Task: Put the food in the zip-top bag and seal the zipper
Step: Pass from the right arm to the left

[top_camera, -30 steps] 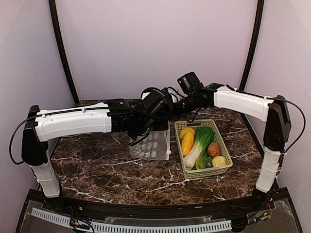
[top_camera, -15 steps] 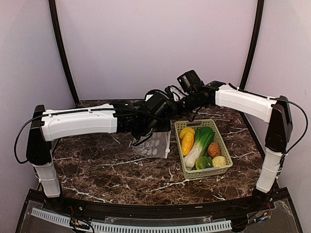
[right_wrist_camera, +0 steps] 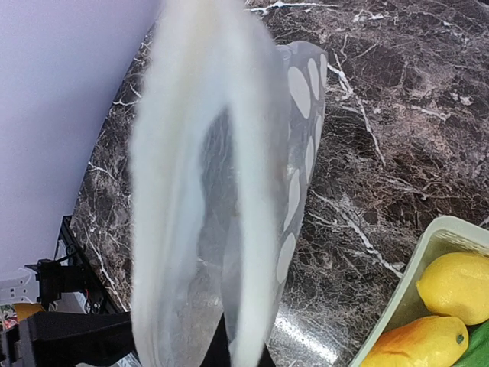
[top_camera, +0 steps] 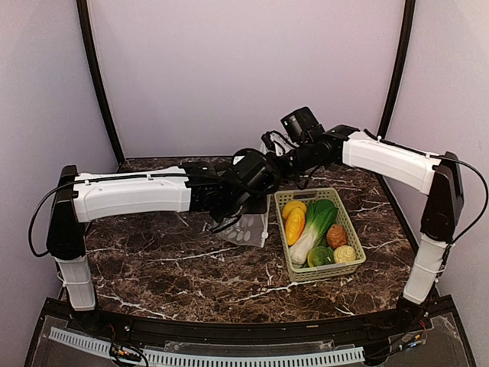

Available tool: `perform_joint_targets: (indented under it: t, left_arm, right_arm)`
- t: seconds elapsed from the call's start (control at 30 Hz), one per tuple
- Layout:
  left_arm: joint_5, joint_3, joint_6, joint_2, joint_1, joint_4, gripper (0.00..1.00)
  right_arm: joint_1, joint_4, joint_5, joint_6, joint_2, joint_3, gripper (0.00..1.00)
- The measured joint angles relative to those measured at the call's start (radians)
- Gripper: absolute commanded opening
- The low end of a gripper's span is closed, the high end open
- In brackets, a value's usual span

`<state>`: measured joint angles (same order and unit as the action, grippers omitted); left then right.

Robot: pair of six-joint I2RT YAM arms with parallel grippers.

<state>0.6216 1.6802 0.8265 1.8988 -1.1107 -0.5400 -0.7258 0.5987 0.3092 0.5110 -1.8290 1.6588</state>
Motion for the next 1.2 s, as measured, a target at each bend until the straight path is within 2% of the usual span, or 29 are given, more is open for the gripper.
perform_joint_targets:
  t: [0.2,0.57,0.6,0.7,0.77,1.0,1.2]
  left_arm:
    - [0.004,0.000,0.022,0.007,0.002,-0.042,0.39]
    - [0.106,0.044,-0.080,0.049,0.013,-0.066,0.34]
    - [0.109,0.047,-0.092,0.054,0.016,-0.064,0.30]
    - [0.109,0.047,-0.116,0.063,0.032,-0.056,0.10]
    - [0.107,0.047,-0.123,0.064,0.045,-0.052,0.02]
    - [0.134,0.043,-0.132,0.060,0.063,-0.051,0.01]
    - [0.216,0.003,-0.122,-0.017,0.063,-0.052,0.01]
  right_arm:
    - [0.000,0.000,-0.003,0.000,0.023,0.000,0.00]
    - [-0.001,0.000,-0.019,0.008,0.036,-0.001,0.00]
    - [-0.002,0.000,-0.017,0.008,0.036,-0.001,0.00]
    - [-0.004,0.000,-0.015,0.008,0.036,-0.005,0.00]
    - [-0.006,0.000,-0.017,0.007,0.036,-0.010,0.00]
    - [-0.009,0.004,-0.110,-0.001,0.040,-0.028,0.00]
    - [-0.006,0.032,-0.200,-0.002,0.040,-0.029,0.00]
